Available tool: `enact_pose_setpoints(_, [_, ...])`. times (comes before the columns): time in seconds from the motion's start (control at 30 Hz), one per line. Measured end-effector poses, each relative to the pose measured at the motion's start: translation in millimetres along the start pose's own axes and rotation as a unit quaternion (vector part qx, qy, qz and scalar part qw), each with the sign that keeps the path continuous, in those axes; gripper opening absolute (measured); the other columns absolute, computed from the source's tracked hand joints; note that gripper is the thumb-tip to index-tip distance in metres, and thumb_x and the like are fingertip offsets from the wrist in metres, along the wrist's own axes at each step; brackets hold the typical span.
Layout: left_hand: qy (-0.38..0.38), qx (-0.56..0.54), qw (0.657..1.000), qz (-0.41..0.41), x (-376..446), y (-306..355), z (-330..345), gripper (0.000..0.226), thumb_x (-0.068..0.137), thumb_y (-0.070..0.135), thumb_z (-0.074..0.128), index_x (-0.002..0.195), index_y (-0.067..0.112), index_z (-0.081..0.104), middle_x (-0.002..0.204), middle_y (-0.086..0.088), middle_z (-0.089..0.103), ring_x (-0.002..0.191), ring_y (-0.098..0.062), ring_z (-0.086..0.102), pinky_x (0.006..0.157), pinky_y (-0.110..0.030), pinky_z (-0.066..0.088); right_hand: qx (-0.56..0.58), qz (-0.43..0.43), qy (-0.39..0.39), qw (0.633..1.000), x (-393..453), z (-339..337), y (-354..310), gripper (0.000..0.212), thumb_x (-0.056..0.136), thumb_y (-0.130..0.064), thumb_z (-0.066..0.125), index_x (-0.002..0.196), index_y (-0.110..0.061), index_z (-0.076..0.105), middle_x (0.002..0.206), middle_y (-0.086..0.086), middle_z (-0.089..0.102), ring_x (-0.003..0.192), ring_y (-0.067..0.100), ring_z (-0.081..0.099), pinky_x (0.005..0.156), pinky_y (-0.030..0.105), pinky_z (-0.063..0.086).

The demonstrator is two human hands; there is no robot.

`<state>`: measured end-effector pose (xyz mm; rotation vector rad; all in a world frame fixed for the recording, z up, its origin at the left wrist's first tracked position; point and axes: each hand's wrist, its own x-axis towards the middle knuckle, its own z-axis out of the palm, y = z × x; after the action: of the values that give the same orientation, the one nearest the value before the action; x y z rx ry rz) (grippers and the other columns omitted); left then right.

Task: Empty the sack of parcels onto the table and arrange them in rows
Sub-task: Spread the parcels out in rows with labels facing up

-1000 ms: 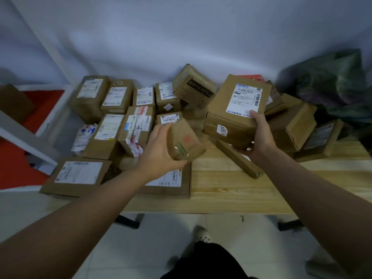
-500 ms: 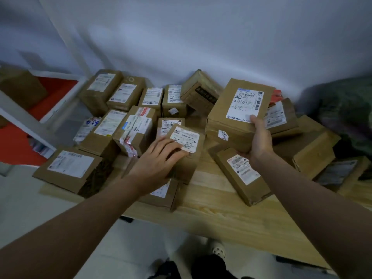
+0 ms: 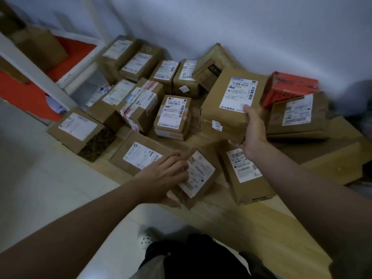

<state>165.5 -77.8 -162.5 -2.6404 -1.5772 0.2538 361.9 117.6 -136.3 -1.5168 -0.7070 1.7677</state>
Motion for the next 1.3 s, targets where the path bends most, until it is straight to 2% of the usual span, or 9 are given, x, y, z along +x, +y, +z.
enact_pose_setpoints(0.13, [0.017, -0.020, 0.998, -0.056, 24, 13, -13, 0.070, 0.073, 0.078, 0.055, 0.116, 0.023, 0.061, 0.138, -0.010, 0.050, 0.132, -0.030, 0.041, 0.120, -0.042, 0.011, -0.003, 0.006, -0.013, 1.000, 4, 3, 5, 0.051, 0.078, -0.055, 0.067, 0.122, -0.031, 0.058, 0.115, 0.000, 0.068, 0.102, 0.023, 0.067, 0.086, 0.049, 0.056])
enact_pose_setpoints(0.27, [-0.093, -0.071, 0.975, -0.188, 55, 36, -11, 0.116, 0.065, 0.084, 0.060, 0.153, 0.026, 0.012, 0.161, -0.015, 0.002, 0.148, -0.039, 0.008, 0.119, -0.059, 0.013, -0.012, 0.005, -0.023, 1.000, 3, 1, 6, 0.054, 0.074, -0.057, 0.068, 0.120, -0.031, 0.059, 0.115, 0.000, 0.069, 0.101, 0.024, 0.068, 0.081, 0.048, 0.058])
enact_pose_setpoints(0.4, [-0.156, -0.050, 0.949, -0.268, 69, 65, -1, 0.134, 0.064, 0.085, 0.059, 0.153, 0.025, -0.021, 0.155, -0.020, -0.034, 0.148, -0.043, -0.004, 0.114, -0.065, 0.012, -0.015, 0.015, -0.033, 0.999, 5, -7, 6, 0.058, 0.071, -0.059, 0.069, 0.122, -0.031, 0.059, 0.116, 0.002, 0.068, 0.102, 0.025, 0.068, 0.078, 0.046, 0.058])
enact_pose_setpoints(0.63, [-0.087, -0.192, 0.899, -0.383, 64, 37, -6, 0.109, 0.070, 0.076, 0.062, 0.154, 0.032, 0.007, 0.162, -0.003, -0.015, 0.144, -0.036, 0.014, 0.108, -0.054, 0.037, -0.029, 0.024, -0.040, 0.998, 7, -11, 13, 0.058, 0.074, -0.059, 0.068, 0.123, -0.030, 0.058, 0.115, 0.003, 0.067, 0.101, 0.026, 0.066, 0.079, 0.048, 0.058])
enact_pose_setpoints(0.8, [-0.119, -0.151, 0.895, -0.403, 54, 43, 0, 0.108, 0.070, 0.085, 0.052, 0.152, 0.027, 0.013, 0.148, -0.009, 0.028, 0.132, -0.029, 0.034, 0.105, -0.045, 0.039, -0.041, 0.045, -0.042, 0.997, 7, -12, 19, 0.064, 0.066, -0.063, 0.070, 0.120, -0.031, 0.059, 0.117, 0.005, 0.066, 0.104, 0.028, 0.065, 0.077, 0.047, 0.058])
enact_pose_setpoints(1.07, [-0.150, -0.161, 0.882, -0.416, 49, 17, -9, 0.115, 0.063, 0.094, 0.046, 0.148, 0.018, 0.027, 0.143, -0.008, 0.035, 0.130, -0.027, 0.037, 0.107, -0.046, 0.037, -0.074, 0.069, -0.013, 0.995, 14, -8, 21, 0.071, 0.065, -0.066, 0.071, 0.123, -0.030, 0.051, 0.117, 0.006, 0.060, 0.103, 0.030, 0.061, 0.082, 0.050, 0.057])
enact_pose_setpoints(1.17, [-0.078, -0.274, 0.826, -0.486, 61, -13, -11, 0.098, 0.070, 0.090, 0.041, 0.135, 0.018, 0.046, 0.141, -0.008, 0.038, 0.130, -0.028, 0.039, 0.107, -0.049, 0.039, -0.086, 0.079, -0.014, 0.993, 21, 0, 25, 0.077, 0.065, -0.067, 0.071, 0.130, -0.032, 0.048, 0.121, 0.005, 0.057, 0.106, 0.031, 0.059, 0.085, 0.053, 0.055])
enact_pose_setpoints(1.23, [-0.023, -0.367, 0.756, -0.542, 73, -35, -10, 0.088, 0.081, 0.075, 0.052, 0.142, 0.014, 0.040, 0.147, -0.011, 0.032, 0.135, -0.032, 0.035, 0.109, -0.052, 0.038, -0.100, 0.078, -0.014, 0.992, 26, 6, 26, 0.078, 0.069, -0.065, 0.070, 0.135, -0.031, 0.046, 0.122, 0.005, 0.057, 0.106, 0.030, 0.058, 0.086, 0.053, 0.054])
enact_pose_setpoints(1.3, [0.002, -0.417, 0.724, -0.549, 84, -56, -10, 0.081, 0.088, 0.056, 0.058, 0.150, 0.014, 0.028, 0.153, -0.012, 0.024, 0.140, -0.034, 0.029, 0.112, -0.053, 0.034, -0.109, 0.076, -0.016, 0.991, 32, 13, 25, 0.078, 0.073, -0.063, 0.069, 0.138, -0.029, 0.043, 0.122, 0.005, 0.057, 0.105, 0.029, 0.059, 0.087, 0.053, 0.054])
